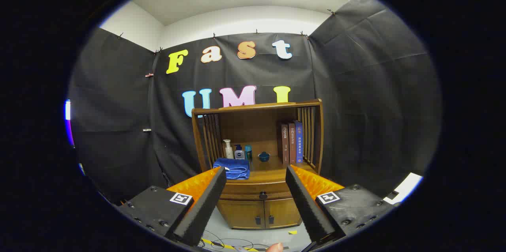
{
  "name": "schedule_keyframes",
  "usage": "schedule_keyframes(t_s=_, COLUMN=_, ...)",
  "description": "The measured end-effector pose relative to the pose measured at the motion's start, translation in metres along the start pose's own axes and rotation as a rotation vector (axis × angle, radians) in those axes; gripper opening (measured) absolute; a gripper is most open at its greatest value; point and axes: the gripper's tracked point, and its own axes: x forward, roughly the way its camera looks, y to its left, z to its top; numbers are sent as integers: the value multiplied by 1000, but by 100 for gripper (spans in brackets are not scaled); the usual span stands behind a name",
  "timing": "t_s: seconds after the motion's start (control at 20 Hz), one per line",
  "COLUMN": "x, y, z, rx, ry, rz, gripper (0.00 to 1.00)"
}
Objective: Pull open the drawer, take out the items inside it, and place them on the countertop above the cabinet.
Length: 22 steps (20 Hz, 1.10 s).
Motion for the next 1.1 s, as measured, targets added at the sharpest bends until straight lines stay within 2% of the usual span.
schedule_keyframes(t_s=0.85, x=-6, y=2, z=1, rx=-11, ry=-19, rz=9, gripper=99)
schedule_keyframes(t_s=1.1, x=26, y=6, z=-7, rx=7, ry=-44, rz=30, gripper=99)
